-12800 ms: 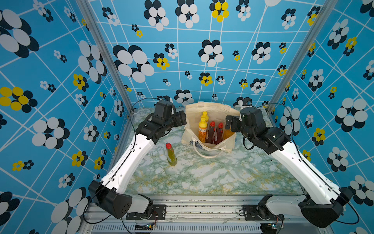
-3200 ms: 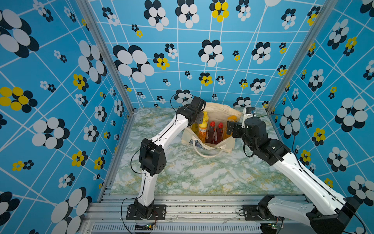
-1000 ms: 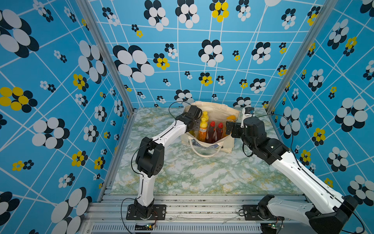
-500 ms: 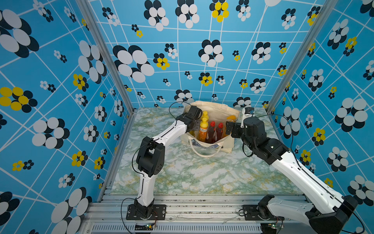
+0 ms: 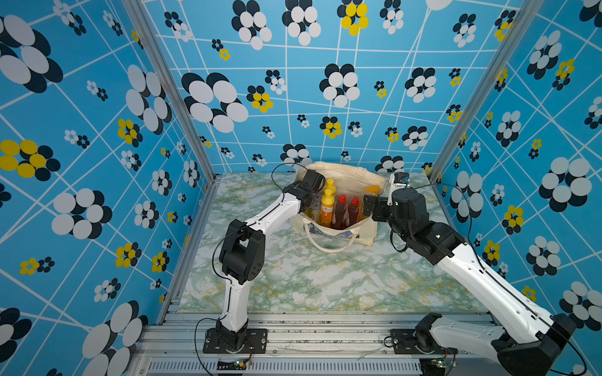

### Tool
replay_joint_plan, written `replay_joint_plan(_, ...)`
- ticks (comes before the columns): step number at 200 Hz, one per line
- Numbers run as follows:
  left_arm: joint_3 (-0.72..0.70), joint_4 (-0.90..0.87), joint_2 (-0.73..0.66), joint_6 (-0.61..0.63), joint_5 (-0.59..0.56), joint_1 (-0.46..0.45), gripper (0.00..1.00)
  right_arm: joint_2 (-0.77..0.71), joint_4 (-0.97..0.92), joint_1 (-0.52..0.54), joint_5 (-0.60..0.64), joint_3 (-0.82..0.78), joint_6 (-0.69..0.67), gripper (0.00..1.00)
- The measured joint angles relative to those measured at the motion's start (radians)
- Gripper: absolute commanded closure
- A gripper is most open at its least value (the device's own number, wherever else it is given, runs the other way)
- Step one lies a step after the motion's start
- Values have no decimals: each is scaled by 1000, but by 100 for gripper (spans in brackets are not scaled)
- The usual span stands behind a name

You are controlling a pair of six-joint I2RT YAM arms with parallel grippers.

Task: Pack dish soap into the shopping bag
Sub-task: Place the bottle of dish soap in the shopping bag.

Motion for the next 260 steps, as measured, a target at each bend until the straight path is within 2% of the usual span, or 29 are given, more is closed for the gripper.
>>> replay_joint_plan(35,15,-27,0,-9,-3,0,58,0,0,0,0,-7,0,1)
replay_joint_plan(41,17,-31,0,-10,-3,0,52,0,0,0,0,-9,0,1)
replay_joint_plan(68,27,-31,-11,-18,-7,0,51,0,0,0,0,-12,0,1)
replay_joint_plan(179,52,-45,-48,-19,-30,0,49,0,0,0,0,-13,0,1)
replay_joint_plan(260,81,-65,-137,-29,-45,0,48,0,0,0,0,-12,0,1)
